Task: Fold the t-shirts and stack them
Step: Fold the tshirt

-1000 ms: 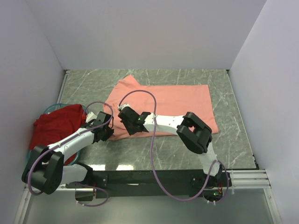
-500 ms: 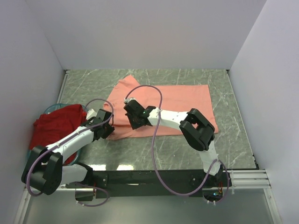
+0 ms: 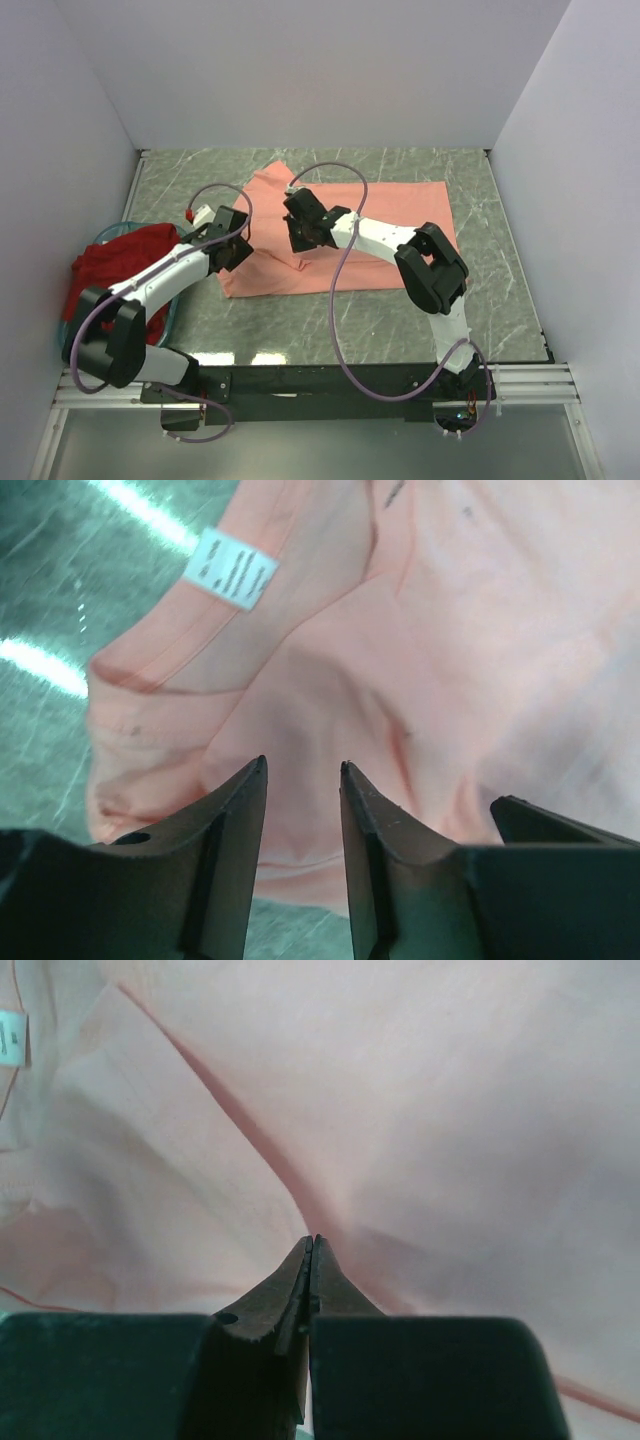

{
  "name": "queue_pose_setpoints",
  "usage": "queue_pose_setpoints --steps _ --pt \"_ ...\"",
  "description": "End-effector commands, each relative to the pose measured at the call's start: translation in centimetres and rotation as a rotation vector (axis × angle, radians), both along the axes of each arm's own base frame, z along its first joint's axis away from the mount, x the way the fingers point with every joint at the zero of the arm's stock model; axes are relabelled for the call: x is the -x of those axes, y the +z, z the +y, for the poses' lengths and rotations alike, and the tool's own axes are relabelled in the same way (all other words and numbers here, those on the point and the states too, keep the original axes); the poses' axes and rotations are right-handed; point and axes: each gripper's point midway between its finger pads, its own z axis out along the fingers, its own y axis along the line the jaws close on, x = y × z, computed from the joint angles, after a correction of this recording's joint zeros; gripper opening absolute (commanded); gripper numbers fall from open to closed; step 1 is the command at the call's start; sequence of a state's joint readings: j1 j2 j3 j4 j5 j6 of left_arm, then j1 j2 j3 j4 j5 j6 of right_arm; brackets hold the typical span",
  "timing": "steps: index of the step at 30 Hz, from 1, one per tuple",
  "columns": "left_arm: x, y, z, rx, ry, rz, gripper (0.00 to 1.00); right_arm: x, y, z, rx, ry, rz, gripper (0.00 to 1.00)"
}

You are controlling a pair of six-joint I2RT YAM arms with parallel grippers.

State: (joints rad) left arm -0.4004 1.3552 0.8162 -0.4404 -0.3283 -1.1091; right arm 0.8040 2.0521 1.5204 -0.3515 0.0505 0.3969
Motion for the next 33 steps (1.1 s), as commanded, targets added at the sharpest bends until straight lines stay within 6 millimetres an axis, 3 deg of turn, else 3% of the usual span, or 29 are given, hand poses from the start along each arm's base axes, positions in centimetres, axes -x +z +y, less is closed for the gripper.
queue_pose_setpoints --steps 1,8,12,22,33 --pt "-2.1 1.6 -0.1 -0.029 -0.012 -0.035 0.42 -1.5 4.4 1.3 -0.092 -0.011 -0.071 0.00" --pt "-5.1 1.4 -0.1 -0.044 -0.003 -0.015 0.49 -2.3 3.8 0.5 -0.085 -0.060 -0.062 0.00" --pt "-6.3 0.4 -0.1 -0.072 -0.007 0.026 0.50 -2.0 3.3 0.3 -0.079 -0.063 -0.053 0.00" --pt "-8.2 -1.4 -0.5 -0.092 -0.016 0.074 0.49 -1.1 3.4 -0.1 -0.115 -0.055 -0.054 0.00" --pt "-9.4 -2.7 -0.8 -0.112 -0.017 0.112 0.45 0.8 1.7 -0.5 -0.154 -0.049 -0.024 0.00"
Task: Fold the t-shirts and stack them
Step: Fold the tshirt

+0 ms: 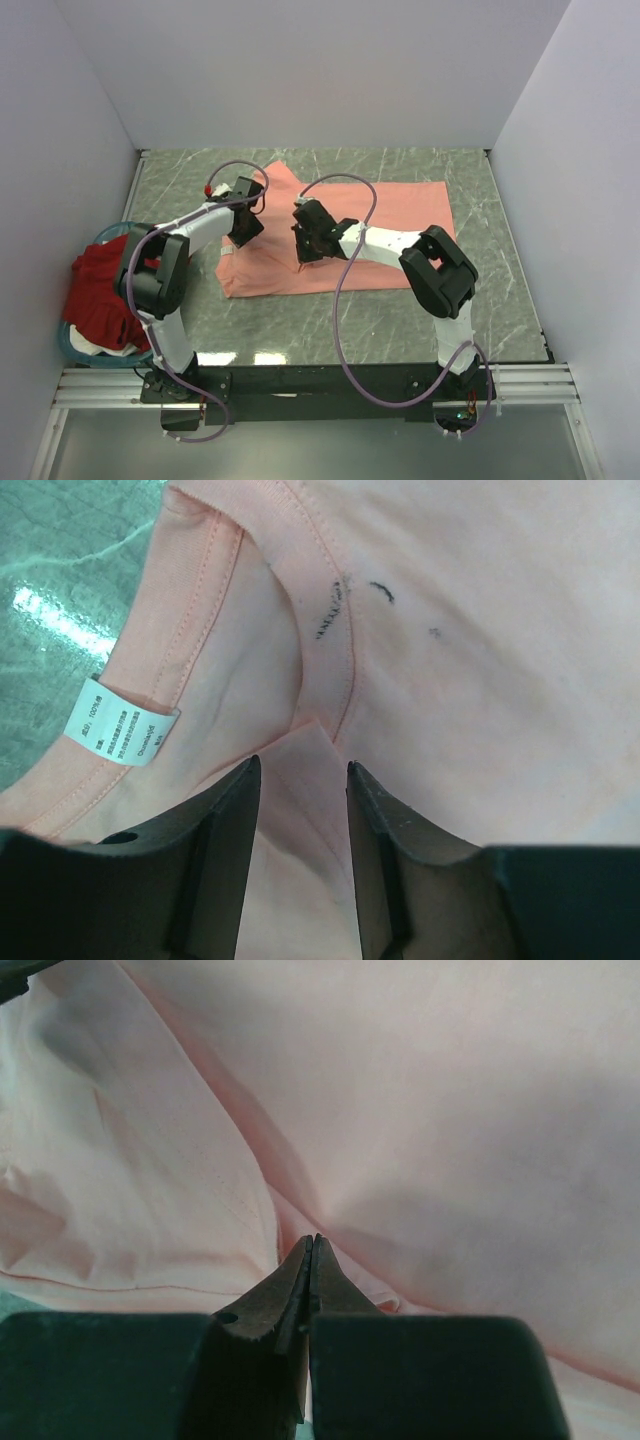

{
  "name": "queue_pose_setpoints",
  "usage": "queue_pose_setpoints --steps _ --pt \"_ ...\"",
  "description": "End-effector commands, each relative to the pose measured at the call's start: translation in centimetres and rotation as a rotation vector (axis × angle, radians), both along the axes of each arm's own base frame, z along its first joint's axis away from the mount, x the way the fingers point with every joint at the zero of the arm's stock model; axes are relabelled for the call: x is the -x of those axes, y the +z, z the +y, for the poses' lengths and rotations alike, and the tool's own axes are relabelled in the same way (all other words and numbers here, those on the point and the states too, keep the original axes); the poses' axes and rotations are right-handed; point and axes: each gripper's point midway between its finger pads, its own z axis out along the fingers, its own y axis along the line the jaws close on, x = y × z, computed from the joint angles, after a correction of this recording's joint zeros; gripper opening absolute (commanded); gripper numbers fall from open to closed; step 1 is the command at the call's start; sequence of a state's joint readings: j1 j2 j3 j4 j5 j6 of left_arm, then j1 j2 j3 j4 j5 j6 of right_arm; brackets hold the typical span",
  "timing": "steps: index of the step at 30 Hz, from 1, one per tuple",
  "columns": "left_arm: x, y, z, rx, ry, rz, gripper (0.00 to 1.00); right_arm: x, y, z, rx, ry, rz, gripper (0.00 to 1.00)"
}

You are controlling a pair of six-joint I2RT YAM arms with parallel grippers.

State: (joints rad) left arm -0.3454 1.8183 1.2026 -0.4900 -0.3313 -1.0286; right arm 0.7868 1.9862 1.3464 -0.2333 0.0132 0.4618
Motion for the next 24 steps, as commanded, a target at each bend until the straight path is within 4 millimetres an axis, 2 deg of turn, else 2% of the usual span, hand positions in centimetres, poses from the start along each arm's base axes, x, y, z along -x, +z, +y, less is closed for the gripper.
queue_pose_setpoints --steps 1,8,13,16,24 --pt "-1.1 0.8 0.1 -0.020 -0.006 -0.014 0.45 -0.7 3.2 0.9 -0.095 -0.011 -0.064 0.00" --pt "-1.3 0.6 0.2 -0.032 -0.007 -0.007 0.38 -0.4 3.2 0.9 -0.099 -0.010 -0.065 0.00" --pt "-1.3 0.3 0.1 -0.034 -0.014 0.001 0.30 -0.3 4.2 0.9 -0.113 -0.009 -0.080 0.01" --pt "-1.3 0.2 0.2 -0.039 -0.017 0.003 0.27 -0.4 4.8 1.0 -0.123 -0.008 -0.088 0.06" --pt "-1.1 -0.4 0.8 -0.074 -0.014 0.016 0.28 0.0 6.0 1.2 -0.155 0.009 -0.095 0.28"
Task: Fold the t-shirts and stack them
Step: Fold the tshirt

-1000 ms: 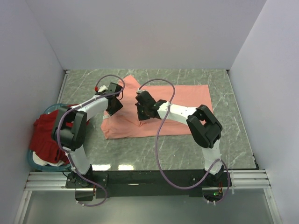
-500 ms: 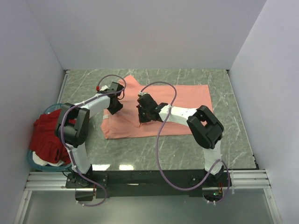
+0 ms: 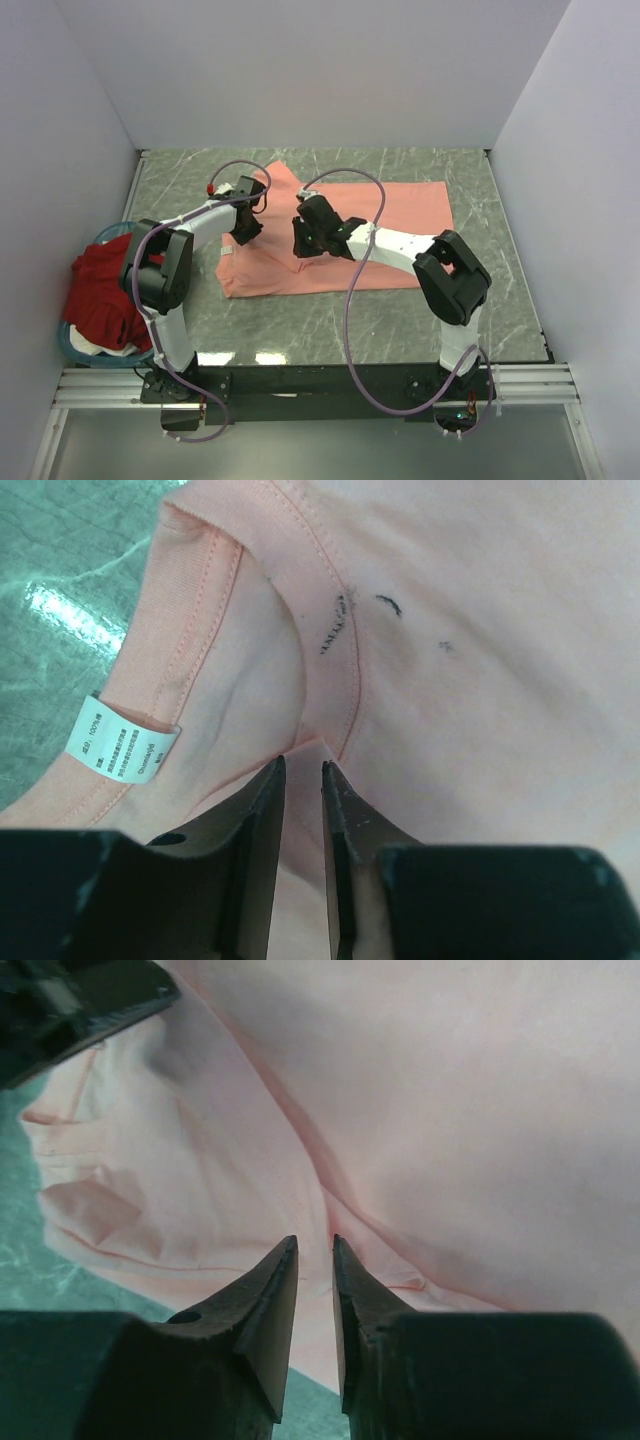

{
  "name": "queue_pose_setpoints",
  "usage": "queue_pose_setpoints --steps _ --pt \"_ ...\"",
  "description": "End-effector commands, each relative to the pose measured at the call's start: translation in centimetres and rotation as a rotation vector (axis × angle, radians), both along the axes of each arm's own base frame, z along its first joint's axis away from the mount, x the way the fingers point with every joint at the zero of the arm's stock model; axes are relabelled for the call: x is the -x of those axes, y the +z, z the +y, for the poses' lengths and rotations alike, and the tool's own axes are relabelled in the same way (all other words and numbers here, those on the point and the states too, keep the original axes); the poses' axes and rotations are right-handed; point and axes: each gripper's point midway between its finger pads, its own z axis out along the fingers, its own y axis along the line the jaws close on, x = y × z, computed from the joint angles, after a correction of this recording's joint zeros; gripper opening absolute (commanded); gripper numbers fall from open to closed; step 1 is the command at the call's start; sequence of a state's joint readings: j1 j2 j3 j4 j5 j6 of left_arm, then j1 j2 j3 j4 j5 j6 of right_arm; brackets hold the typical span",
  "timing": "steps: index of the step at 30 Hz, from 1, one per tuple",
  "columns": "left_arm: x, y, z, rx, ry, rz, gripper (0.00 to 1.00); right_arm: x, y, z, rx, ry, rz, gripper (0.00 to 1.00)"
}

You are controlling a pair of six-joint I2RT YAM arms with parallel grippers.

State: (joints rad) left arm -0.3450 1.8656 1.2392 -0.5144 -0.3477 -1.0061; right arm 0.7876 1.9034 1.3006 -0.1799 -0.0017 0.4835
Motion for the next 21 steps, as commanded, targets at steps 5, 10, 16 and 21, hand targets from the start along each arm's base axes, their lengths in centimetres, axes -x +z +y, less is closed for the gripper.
queue_pose_setpoints --steps 5,10,16,21 --pt "-0.8 -0.1 0.8 -0.056 -0.001 0.001 0.30 0.6 2.3 1.1 -0.056 0.041 -0.038 0.33" --pt "-0.8 -0.4 0.8 -0.063 -0.004 0.005 0.33 1.1 0.8 1.2 -0.024 0.052 -0.019 0.34" --pt "-0.8 -0.5 0.9 -0.070 -0.012 0.008 0.34 1.1 -0.5 1.3 0.001 0.047 0.001 0.34" --pt "-0.7 -0.9 1.0 -0.078 -0.013 0.015 0.33 0.9 -1.6 0.5 0.036 0.012 0.005 0.36"
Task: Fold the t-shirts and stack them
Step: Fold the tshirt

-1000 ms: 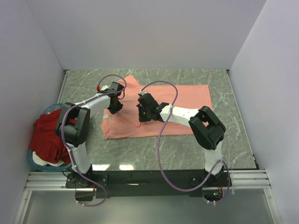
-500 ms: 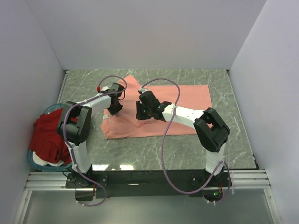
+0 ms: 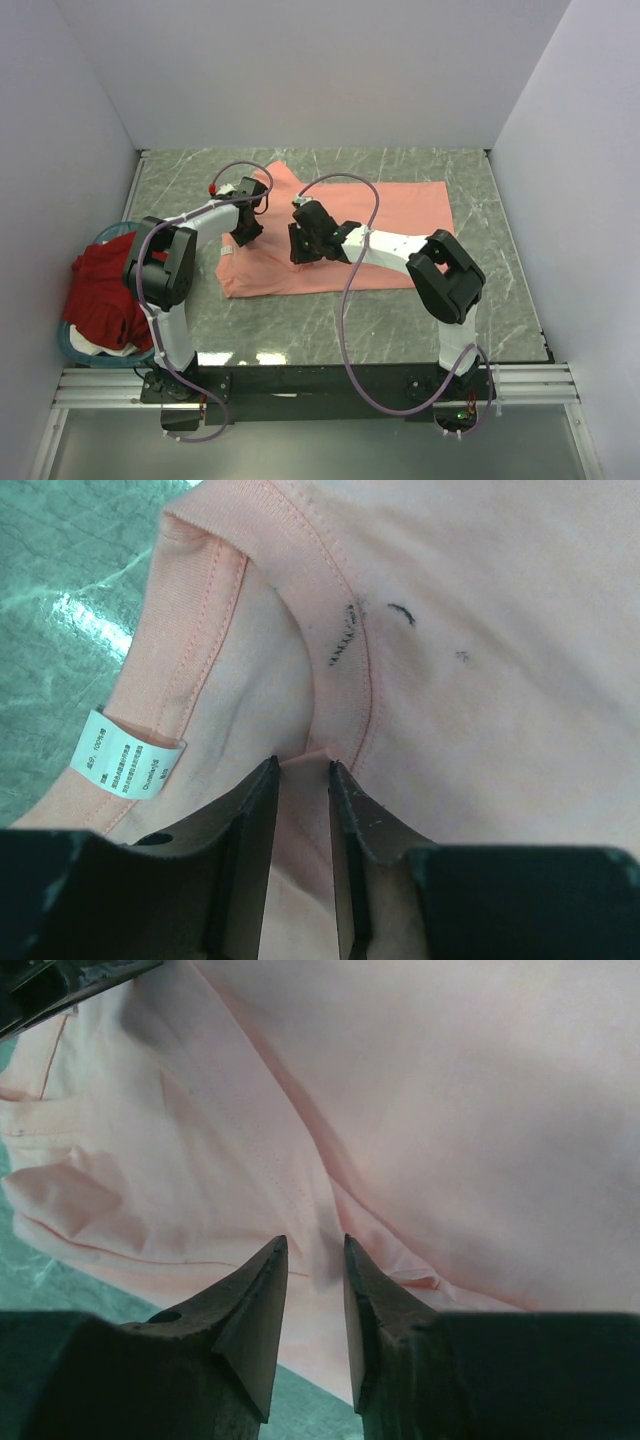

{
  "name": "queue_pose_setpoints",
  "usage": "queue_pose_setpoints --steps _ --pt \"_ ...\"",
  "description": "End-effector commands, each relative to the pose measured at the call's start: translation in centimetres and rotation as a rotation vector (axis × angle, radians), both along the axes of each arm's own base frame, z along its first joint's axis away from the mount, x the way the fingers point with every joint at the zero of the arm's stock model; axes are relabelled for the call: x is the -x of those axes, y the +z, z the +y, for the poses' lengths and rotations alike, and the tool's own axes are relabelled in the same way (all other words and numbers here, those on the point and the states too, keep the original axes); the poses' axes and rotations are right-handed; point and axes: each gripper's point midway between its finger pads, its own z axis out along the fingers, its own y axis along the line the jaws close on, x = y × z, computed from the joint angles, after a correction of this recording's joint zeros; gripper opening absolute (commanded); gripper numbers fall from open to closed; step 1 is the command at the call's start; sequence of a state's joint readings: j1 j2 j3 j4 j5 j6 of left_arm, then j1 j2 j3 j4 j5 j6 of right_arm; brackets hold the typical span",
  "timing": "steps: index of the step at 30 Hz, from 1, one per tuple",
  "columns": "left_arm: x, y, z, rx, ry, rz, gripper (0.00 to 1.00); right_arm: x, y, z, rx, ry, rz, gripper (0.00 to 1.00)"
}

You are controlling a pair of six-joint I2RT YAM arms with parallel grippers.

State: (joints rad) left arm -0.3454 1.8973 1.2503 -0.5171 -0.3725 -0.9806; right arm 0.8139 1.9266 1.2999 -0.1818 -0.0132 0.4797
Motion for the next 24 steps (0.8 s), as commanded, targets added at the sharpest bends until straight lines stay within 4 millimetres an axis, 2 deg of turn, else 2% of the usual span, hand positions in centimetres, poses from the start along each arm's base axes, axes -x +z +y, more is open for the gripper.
queue_pose_setpoints --steps 1,4,8,10,14,19,23,24 --pt "-0.6 0.0 0.5 -0.035 -0.004 -0.005 0.32 -0.3 -0.6 -0.4 0.021 -0.027 -0.018 0.37" --pt "-0.5 -0.1 0.4 -0.033 -0.008 -0.004 0.27 -0.2 -0.4 -0.3 0.011 -0.029 -0.023 0.38" --pt "-0.6 0.1 0.3 -0.024 -0.013 -0.006 0.11 -0.4 -0.2 -0.4 0.005 -0.039 -0.029 0.38" --pt "-0.7 0.3 0.1 -0.021 -0.020 -0.011 0.07 -0.6 -0.3 -0.7 0.016 -0.053 -0.036 0.39" --pt "-0.9 0.8 0.0 -0.012 -0.029 -0.022 0.01 -0.4 -0.3 -0.4 0.007 -0.044 -0.031 0.39" --pt "-1.0 1.6 -0.2 0.000 -0.036 -0.041 0.01 -0.3 -0.7 0.2 -0.008 -0.029 -0.013 0.37" --pt "-1.2 2.4 -0.4 0.011 -0.047 -0.056 0.01 -0.3 -0.8 0.4 -0.015 -0.026 -0.005 0.27" --pt "-1.3 2.7 -0.5 0.013 -0.049 -0.061 0.01 -0.4 -0.7 0.5 -0.017 -0.027 -0.008 0.19"
